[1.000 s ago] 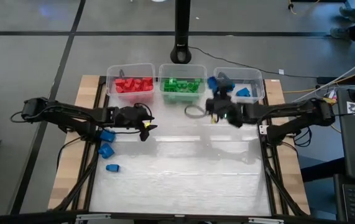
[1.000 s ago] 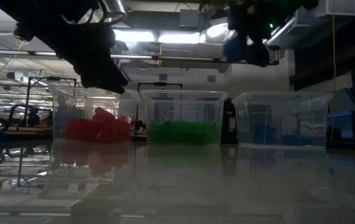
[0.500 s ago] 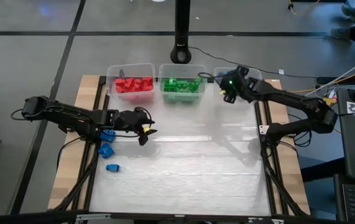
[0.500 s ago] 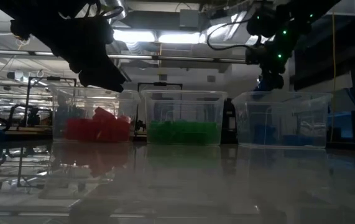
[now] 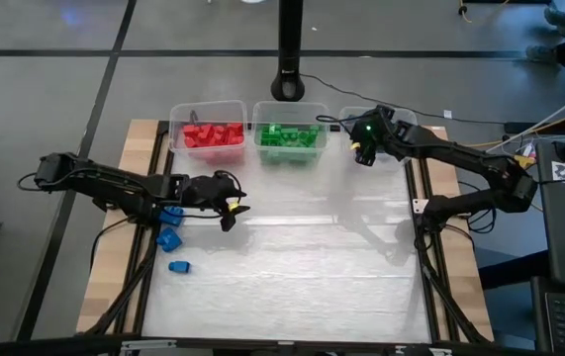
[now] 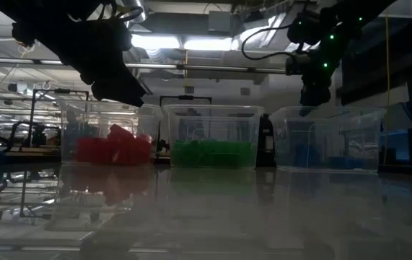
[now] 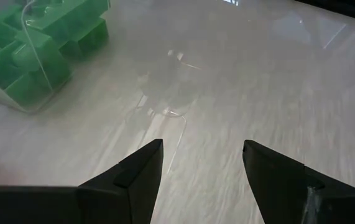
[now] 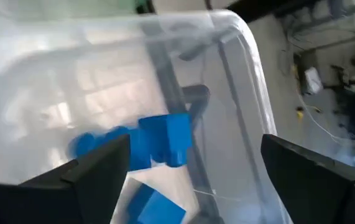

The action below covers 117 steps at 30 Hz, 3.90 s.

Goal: Sort blocks
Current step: Put the blue game piece into the right transparent bin

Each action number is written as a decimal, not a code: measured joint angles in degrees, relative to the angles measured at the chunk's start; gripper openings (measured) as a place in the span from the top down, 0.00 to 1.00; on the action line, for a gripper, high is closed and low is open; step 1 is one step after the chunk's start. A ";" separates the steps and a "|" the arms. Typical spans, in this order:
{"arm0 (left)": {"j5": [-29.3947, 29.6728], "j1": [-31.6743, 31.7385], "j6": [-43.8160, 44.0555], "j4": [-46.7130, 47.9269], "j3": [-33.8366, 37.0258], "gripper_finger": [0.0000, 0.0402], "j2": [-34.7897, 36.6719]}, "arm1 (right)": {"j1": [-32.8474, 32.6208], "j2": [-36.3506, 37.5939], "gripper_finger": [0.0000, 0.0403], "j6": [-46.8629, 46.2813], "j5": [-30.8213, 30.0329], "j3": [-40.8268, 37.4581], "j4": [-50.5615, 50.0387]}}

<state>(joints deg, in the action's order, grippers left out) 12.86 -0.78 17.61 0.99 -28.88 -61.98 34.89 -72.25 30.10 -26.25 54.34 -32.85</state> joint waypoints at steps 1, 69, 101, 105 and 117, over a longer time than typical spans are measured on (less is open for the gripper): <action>0.00 0.02 0.00 -0.04 0.01 0.48 0.00 | -0.01 0.00 0.10 0.09 1.23 0.64 -0.94; -7.54 -52.09 46.92 35.62 0.94 0.36 -7.90 | -53.27 -12.79 0.12 -10.04 -2.79 -13.82 40.45; 16.34 -24.63 1.59 -19.05 -6.14 0.69 -5.49 | -53.27 -23.19 0.12 31.54 -1.44 -11.48 83.82; 11.16 -20.40 1.14 -25.45 -6.12 0.68 -5.51 | -53.26 -25.75 0.12 39.02 -1.74 -6.92 86.33; 5.85 -17.38 -0.10 -32.39 -6.14 0.68 -5.50 | -53.13 -29.14 0.12 51.58 -2.04 3.93 85.02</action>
<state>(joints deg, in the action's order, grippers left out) 18.71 -18.15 17.51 -31.39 -35.03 -67.48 -18.24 -101.38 81.68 -28.29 58.27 52.16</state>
